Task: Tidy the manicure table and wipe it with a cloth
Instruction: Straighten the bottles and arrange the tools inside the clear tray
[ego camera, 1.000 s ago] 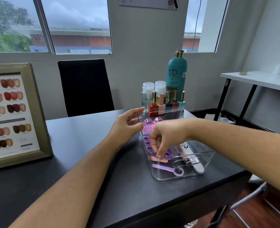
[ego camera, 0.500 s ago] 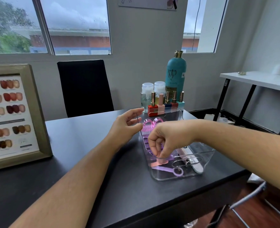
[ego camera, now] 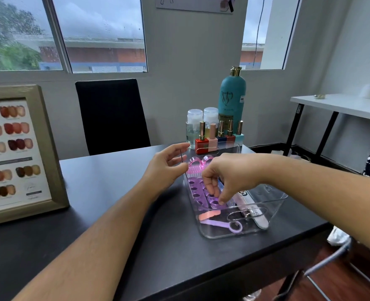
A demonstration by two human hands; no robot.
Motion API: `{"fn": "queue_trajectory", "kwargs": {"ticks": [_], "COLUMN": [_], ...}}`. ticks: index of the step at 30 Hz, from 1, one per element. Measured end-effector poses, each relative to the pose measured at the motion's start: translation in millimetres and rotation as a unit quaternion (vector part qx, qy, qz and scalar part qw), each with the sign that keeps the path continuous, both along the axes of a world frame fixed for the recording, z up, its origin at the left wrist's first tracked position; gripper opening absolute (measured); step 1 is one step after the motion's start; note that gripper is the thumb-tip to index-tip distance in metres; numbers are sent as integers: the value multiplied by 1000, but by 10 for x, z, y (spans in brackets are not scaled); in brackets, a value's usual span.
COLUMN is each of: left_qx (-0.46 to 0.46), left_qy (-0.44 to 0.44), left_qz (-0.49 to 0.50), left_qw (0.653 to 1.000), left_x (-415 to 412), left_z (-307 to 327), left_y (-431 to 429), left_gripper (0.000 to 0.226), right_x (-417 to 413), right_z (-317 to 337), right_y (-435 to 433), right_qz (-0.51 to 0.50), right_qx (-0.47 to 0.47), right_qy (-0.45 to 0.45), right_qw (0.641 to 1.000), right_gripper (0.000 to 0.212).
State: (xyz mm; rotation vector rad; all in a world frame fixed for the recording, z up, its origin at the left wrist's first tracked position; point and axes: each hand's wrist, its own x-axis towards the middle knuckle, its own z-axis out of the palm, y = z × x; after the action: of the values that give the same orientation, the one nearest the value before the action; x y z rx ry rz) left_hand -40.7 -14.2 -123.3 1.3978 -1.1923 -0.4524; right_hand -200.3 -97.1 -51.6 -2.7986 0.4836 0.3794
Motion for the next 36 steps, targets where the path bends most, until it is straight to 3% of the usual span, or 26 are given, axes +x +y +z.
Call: {"fn": "queue_trajectory", "kwargs": {"ticks": [4, 21, 32, 36], "left_qx": [0, 3, -6, -3], "left_qy": [10, -3, 12, 12], "left_qz": [-1, 2, -7, -6], "left_qw": [1000, 1000, 1000, 1000], "left_x": [-2, 6, 4, 12], "left_z": [5, -4, -5, -5], "left_y": [3, -4, -1, -2], "left_gripper": [48, 48, 48, 48], "right_x": [-6, -16, -29, -54], "right_z": [-2, -60, -9, 34], "right_y": [-9, 137, 140, 70], "right_qz": [-1, 65, 38, 11], "right_qx": [-17, -34, 22, -39], "right_qy": [-35, -27, -28, -12], "right_qw": [999, 997, 999, 999], "right_gripper": [19, 13, 7, 14]}}
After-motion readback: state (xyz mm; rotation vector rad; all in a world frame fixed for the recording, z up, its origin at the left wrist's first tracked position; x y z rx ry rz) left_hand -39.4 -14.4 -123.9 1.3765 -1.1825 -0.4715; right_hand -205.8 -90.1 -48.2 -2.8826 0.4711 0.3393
